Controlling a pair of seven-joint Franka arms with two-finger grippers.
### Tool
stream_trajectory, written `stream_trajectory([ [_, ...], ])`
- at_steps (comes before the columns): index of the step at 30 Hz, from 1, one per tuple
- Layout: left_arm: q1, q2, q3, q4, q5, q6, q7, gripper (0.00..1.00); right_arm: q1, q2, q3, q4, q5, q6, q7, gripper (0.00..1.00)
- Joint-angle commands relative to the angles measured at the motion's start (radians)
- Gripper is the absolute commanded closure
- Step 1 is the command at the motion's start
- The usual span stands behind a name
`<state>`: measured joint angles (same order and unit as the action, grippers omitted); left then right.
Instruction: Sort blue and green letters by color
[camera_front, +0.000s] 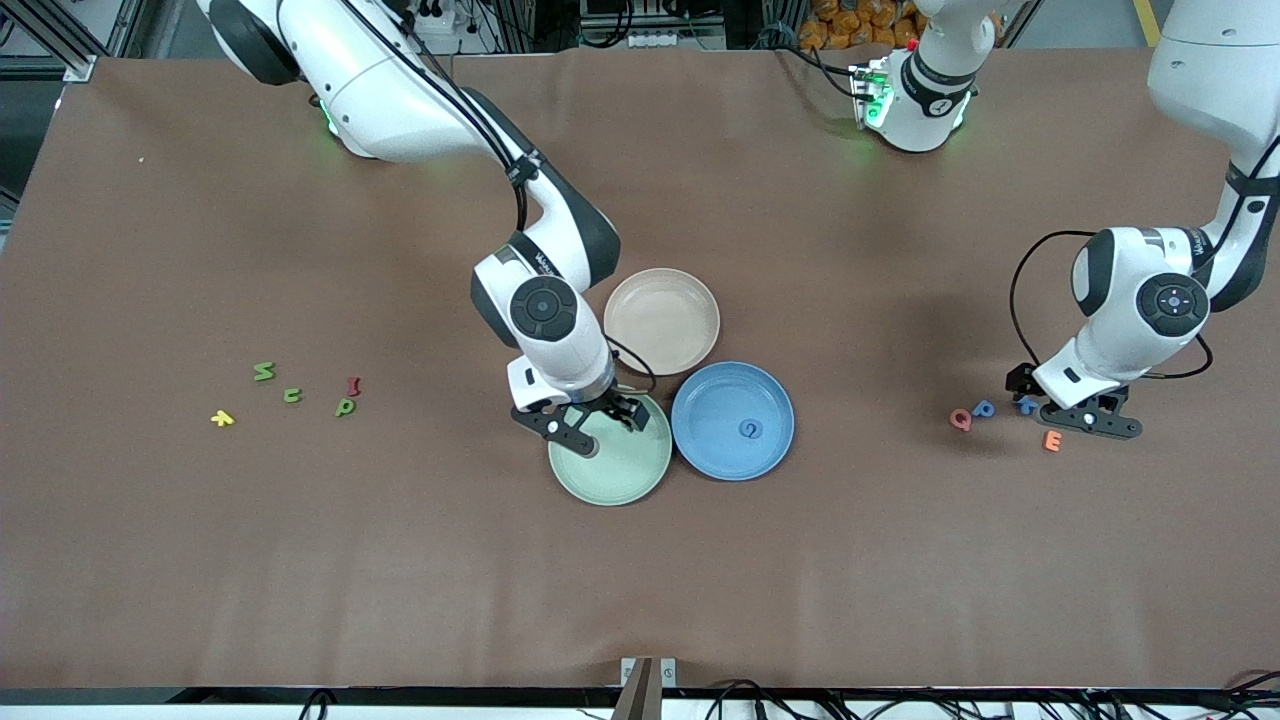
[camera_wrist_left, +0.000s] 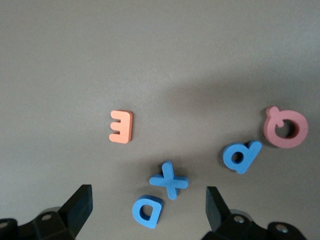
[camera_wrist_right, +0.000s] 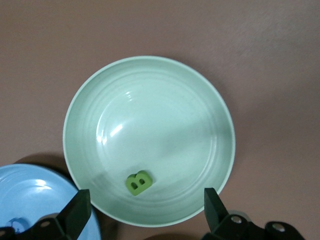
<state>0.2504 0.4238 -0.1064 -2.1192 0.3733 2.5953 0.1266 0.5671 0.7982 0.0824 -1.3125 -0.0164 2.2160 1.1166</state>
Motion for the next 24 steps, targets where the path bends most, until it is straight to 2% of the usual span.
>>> stream_trajectory([
  [1, 0.01, -0.013, -0.006, -0.059, 0.029, 0.054, 0.005, 0.0, -0.052, -0.039, 0.007, 0.007, -0.004, -0.094, -0.064, 0.0],
  [6, 0.01, -0.007, -0.004, -0.102, 0.029, 0.115, 0.007, 0.0, -0.108, -0.092, 0.011, 0.006, -0.002, -0.194, -0.084, 0.0],
  [12, 0.012, 0.004, -0.002, -0.105, 0.03, 0.126, 0.01, 0.0, -0.162, -0.162, 0.0, -0.025, -0.004, -0.337, -0.083, 0.0],
  [20, 0.023, 0.012, 0.013, -0.1, 0.032, 0.128, 0.064, 0.0, -0.321, -0.327, 0.043, -0.247, 0.0, -0.312, -0.214, 0.0],
  [24, 0.03, 0.018, 0.013, -0.096, 0.033, 0.128, 0.073, 0.0, -0.361, -0.398, 0.048, -0.352, 0.0, -0.279, -0.264, 0.04],
])
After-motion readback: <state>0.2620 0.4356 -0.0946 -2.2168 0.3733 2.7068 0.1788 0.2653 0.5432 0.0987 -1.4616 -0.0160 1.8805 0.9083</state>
